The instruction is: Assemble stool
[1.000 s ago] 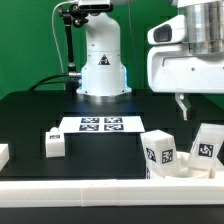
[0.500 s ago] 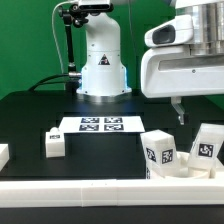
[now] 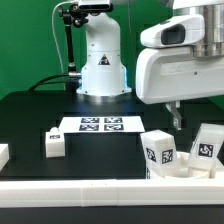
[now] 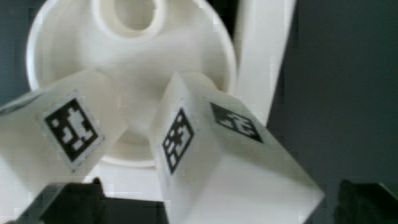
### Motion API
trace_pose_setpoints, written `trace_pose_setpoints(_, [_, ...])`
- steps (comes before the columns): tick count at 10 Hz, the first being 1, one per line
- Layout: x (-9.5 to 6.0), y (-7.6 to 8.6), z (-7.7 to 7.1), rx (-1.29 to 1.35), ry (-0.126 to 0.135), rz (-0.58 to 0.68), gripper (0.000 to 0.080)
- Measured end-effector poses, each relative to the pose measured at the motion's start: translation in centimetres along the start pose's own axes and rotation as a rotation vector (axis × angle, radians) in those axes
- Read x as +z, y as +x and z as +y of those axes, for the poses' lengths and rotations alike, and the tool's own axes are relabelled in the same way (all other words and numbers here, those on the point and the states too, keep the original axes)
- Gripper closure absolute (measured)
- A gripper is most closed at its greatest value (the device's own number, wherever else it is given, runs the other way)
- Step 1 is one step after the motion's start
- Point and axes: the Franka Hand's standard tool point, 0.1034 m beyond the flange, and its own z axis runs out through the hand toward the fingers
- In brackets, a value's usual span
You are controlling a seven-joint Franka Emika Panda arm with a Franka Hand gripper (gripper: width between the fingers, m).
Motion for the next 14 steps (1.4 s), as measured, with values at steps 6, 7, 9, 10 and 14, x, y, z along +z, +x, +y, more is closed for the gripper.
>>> trace_pose_setpoints(6, [0.1, 0.0, 0.6, -0.38, -0.046, -0.009, 0.015])
trace_pose_setpoints(7, [0.1, 0.0, 0.7, -0.497, -0.065, -0.017, 0.015])
trace_pose_setpoints(9, [0.6, -0.1, 0.5, -0.674, -0.089, -0.041, 0.015])
trace_pose_setpoints(10, [0.8, -0.2, 0.4, -0.72, -0.094, -0.052, 0.015])
trace_pose_setpoints(14, [1.2, -0.2, 1.0, -0.874, -0.104, -0.094, 0.015])
